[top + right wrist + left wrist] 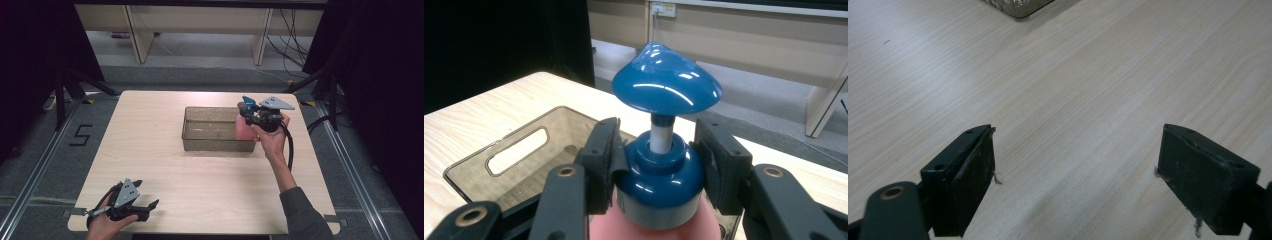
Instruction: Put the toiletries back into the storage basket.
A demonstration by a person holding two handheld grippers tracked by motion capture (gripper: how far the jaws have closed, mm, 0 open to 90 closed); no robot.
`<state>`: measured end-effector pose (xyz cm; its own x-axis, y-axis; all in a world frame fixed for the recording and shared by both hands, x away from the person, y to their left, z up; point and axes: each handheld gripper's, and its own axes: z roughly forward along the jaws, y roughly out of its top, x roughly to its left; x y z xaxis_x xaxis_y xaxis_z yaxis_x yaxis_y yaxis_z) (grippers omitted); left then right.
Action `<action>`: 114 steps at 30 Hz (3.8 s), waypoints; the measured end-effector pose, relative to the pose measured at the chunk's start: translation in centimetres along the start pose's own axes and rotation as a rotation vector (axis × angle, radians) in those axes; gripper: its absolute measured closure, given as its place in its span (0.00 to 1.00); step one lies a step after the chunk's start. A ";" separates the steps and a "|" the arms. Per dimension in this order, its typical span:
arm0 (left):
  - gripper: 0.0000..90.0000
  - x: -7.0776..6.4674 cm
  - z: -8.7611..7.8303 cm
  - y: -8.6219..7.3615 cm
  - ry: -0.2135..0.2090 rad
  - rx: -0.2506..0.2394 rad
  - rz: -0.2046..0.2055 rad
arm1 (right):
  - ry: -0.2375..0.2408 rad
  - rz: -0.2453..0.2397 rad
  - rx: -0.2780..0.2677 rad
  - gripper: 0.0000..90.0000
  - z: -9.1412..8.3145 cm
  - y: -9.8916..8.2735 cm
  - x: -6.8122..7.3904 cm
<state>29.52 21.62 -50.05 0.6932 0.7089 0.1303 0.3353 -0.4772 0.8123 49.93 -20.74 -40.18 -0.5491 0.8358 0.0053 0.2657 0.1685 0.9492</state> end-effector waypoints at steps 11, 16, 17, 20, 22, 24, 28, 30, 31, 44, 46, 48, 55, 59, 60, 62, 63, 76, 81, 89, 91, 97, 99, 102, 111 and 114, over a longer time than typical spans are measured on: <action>0.17 0.0 -0.1 0.0 0.012 -0.002 -0.002 | -0.008 0.003 0.014 0.60 0.4 -0.8 -0.2; 0.17 0.0 -0.1 0.0 0.011 0.000 0.001 | -0.010 0.013 0.021 0.60 0.3 -1.2 -0.3; 0.17 -0.1 0.0 0.0 0.010 -0.008 -0.007 | -0.014 0.010 0.028 0.60 0.2 -1.3 -0.4; 0.17 0.0 -0.1 0.0 0.011 -0.001 -0.003 | -0.016 0.025 0.031 0.60 0.3 -1.4 -0.4; 0.17 0.0 0.0 0.0 0.012 -0.007 -0.008 | -0.010 0.002 0.027 0.60 0.3 -1.5 -0.6; 0.17 0.1 -0.2 0.0 0.011 0.010 0.013 | -0.017 0.033 0.045 0.60 0.3 -1.7 -0.4; 0.17 0.1 -0.1 0.0 0.009 -0.002 0.008 | -0.017 0.023 0.040 0.60 0.5 -2.1 -0.5; 0.17 0.2 -0.2 0.0 0.012 0.011 0.015 | -0.011 0.011 0.059 0.60 0.5 -2.2 -0.6; 0.17 0.1 -0.2 0.0 0.010 0.002 0.006 | -0.033 -0.013 0.052 0.60 0.5 -2.3 -0.6; 0.17 0.2 -0.1 0.0 0.007 -0.010 0.005 | -0.007 0.006 0.086 0.60 0.8 -3.0 -0.2; 0.17 0.1 -0.2 0.0 0.010 0.002 0.017 | -0.007 0.035 0.071 0.59 0.8 -3.2 -0.1; 0.17 0.1 -0.2 0.0 0.006 0.003 0.013 | -0.001 0.038 0.066 0.48 0.8 -3.2 -0.5; 0.17 0.1 -0.1 0.0 0.010 -0.008 0.008 | 0.017 0.117 0.055 0.30 -0.7 -3.1 -0.6; 0.17 0.1 -0.2 0.0 0.012 0.007 0.003 | 0.026 0.130 0.054 0.28 -1.7 -3.2 -0.5; 0.17 0.1 -0.1 0.0 0.013 -0.004 0.008 | 0.014 0.131 0.059 0.28 -2.1 -3.2 -0.4; 0.17 0.1 -0.2 0.0 0.013 0.005 0.013 | 0.008 0.141 0.050 0.28 -2.6 -3.2 -0.2; 0.17 0.1 -0.2 0.0 0.013 0.004 0.013 | 0.001 0.124 0.045 0.27 -3.0 -3.2 -0.3; 0.17 0.1 -0.3 0.0 0.011 0.006 0.019 | 0.028 0.134 0.030 0.26 -4.8 -3.4 0.0; 0.17 0.1 -0.2 0.0 0.010 -0.009 0.004 | 0.032 0.130 0.047 0.26 -5.1 -3.5 0.4; 0.17 0.1 -0.2 0.0 0.018 0.006 0.021 | 0.043 0.151 0.055 0.25 -5.3 -3.9 0.8; 0.17 0.1 -0.2 0.0 0.018 0.006 0.022 | 0.045 0.158 0.057 0.25 -5.5 -3.9 1.0; 0.17 0.1 -0.2 0.0 0.019 0.006 0.024 | 0.056 0.145 0.054 0.25 -5.8 -4.1 1.2; 0.17 0.1 -0.2 0.0 0.019 0.006 0.023 | 0.061 0.166 0.053 0.25 -5.9 -4.1 1.4; 0.17 0.1 -0.1 -0.1 0.018 -0.003 0.024 | 0.064 0.155 0.047 0.25 -6.0 -4.2 1.4; 0.17 0.1 -0.1 0.0 0.013 -0.009 0.014 | 0.072 0.150 0.056 0.25 -6.4 -4.5 1.7; 0.17 0.1 -0.2 0.0 0.020 0.003 0.024 | 0.073 0.143 0.058 0.25 -6.5 -4.7 1.9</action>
<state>29.41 21.79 -49.94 0.6883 0.7072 0.1615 0.3206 -0.4962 0.8069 42.52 -23.31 -42.55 -0.5582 0.8133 0.1643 0.3898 0.0822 0.9172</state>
